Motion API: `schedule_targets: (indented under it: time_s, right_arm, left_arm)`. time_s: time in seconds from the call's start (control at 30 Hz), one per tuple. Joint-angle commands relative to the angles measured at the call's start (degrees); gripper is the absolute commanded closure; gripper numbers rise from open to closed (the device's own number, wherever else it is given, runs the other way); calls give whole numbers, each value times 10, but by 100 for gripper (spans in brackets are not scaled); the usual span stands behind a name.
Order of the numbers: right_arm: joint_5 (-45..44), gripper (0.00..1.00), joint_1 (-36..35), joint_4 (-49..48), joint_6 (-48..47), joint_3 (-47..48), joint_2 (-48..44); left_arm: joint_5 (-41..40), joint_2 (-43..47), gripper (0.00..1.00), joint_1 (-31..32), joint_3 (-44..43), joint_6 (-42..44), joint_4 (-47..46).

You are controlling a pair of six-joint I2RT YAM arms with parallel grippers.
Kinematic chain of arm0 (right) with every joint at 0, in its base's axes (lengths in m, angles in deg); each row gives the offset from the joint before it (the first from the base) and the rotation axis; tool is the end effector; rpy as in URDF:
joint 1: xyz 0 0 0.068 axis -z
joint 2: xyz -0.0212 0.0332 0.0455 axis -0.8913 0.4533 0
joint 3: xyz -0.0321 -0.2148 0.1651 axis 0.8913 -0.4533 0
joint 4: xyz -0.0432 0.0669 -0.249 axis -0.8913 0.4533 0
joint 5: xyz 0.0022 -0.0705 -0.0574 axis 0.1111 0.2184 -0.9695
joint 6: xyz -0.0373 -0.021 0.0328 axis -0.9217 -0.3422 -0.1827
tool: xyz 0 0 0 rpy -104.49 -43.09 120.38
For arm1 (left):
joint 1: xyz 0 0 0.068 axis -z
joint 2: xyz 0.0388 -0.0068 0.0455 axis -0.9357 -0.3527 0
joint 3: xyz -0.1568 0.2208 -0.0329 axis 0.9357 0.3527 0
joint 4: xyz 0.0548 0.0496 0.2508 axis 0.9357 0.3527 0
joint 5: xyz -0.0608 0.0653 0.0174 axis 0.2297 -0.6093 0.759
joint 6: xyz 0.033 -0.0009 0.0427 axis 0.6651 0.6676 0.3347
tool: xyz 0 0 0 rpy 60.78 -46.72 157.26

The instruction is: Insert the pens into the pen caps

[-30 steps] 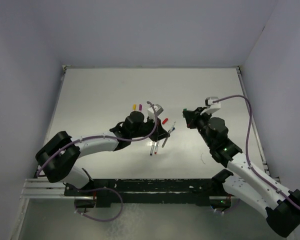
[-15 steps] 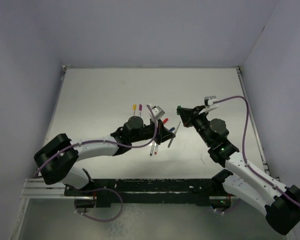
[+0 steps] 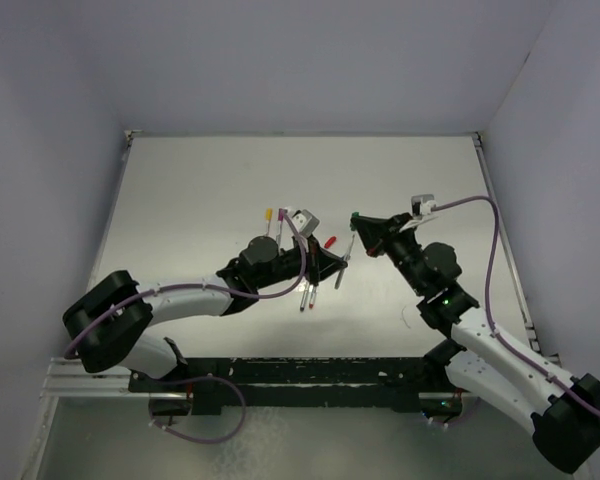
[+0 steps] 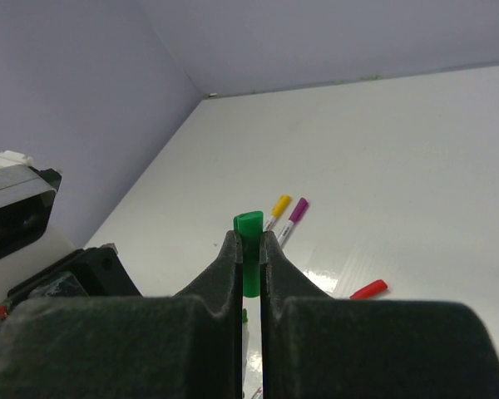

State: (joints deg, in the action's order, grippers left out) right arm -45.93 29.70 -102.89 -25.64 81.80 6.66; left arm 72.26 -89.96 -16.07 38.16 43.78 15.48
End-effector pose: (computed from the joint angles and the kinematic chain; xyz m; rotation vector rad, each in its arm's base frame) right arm 0.1621 0.1038 0.2994 0.0209 1.4131 0.8743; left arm 0.1784 -0.2529 0.2339 0.5246 1.7405 -1.2907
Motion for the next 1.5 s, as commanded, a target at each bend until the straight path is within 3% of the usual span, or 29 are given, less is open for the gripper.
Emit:
schedule_targets:
  time_s: [0.0, 1.47]
  right_arm:
    - [21, 100, -2, -49, 17, -5, 2]
    - [15, 100, -3, -61, 22, -2, -1]
  left_arm:
    - [-18, 25, 100, 0, 4, -12, -54]
    - [-23, 12, 100, 0, 20, -25, -59]
